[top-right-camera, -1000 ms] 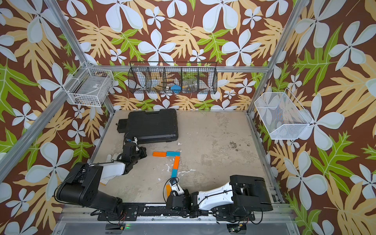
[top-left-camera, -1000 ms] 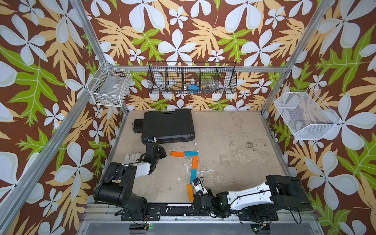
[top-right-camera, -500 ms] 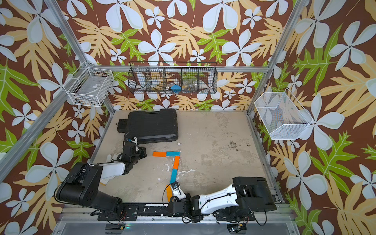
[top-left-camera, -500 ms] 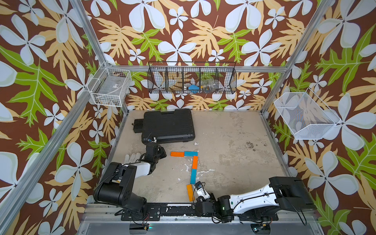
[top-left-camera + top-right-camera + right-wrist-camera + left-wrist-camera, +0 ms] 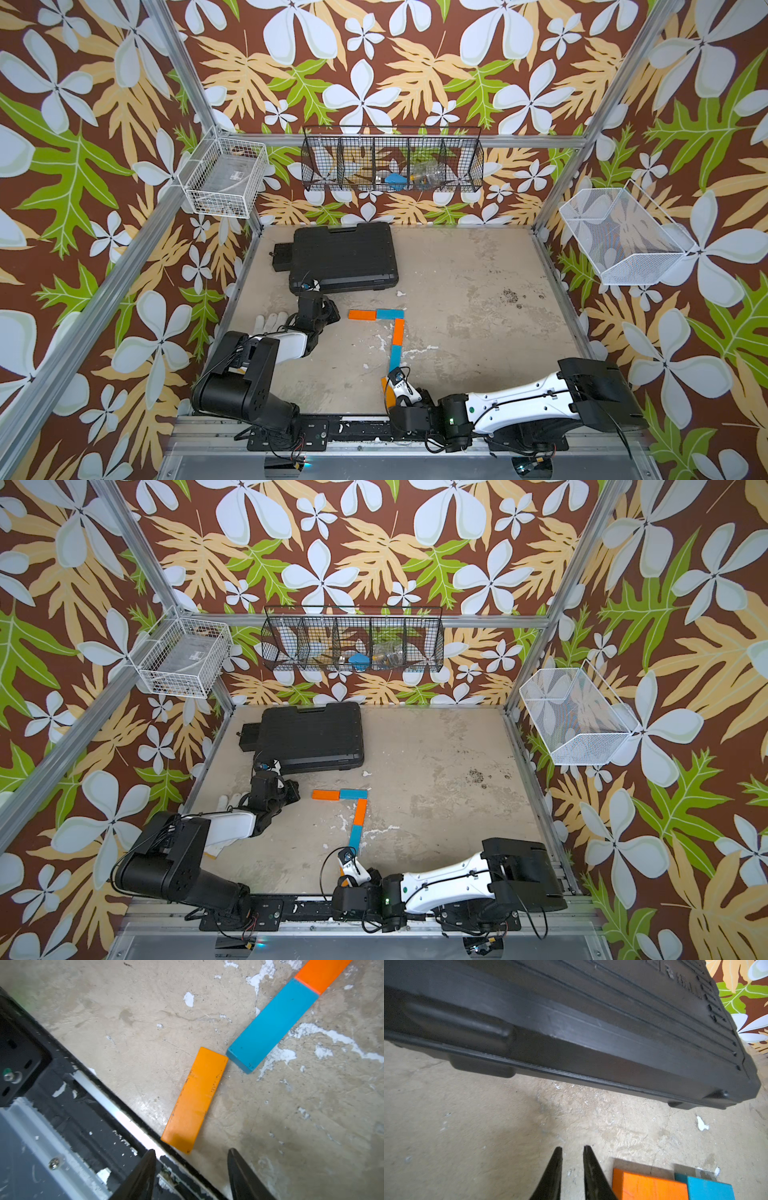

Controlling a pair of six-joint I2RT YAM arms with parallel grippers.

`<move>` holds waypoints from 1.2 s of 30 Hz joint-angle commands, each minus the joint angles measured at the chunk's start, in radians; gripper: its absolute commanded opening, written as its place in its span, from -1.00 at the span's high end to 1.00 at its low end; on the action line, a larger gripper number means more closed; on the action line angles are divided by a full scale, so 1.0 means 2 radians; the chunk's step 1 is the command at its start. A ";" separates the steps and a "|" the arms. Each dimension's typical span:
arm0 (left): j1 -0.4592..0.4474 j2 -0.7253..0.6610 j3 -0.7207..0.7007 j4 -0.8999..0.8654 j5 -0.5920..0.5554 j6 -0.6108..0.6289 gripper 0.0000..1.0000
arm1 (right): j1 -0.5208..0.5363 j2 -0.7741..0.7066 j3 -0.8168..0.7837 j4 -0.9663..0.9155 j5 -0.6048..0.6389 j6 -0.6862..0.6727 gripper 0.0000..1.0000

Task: Assemble the number 7 with building blocks
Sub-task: Adjust the building block at the center of the board.

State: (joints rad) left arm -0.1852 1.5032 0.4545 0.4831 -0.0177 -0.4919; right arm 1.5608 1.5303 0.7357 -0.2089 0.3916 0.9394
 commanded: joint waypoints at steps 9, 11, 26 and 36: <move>0.001 0.002 0.002 0.002 0.004 0.004 0.55 | -0.028 0.056 0.046 0.004 -0.009 -0.018 -0.04; 0.001 0.003 0.003 0.002 0.005 0.003 0.55 | -0.030 0.061 0.046 0.007 -0.013 -0.020 -0.04; 0.001 0.003 0.003 0.002 0.004 0.003 0.55 | -0.042 0.100 0.036 0.002 -0.045 0.019 0.36; 0.001 0.004 0.003 0.002 0.005 0.002 0.55 | -0.009 0.066 0.004 -0.010 -0.058 0.086 0.42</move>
State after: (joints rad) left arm -0.1852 1.5074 0.4561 0.4828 -0.0139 -0.4919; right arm 1.5391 1.6581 0.7578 -0.1379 0.3805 1.0393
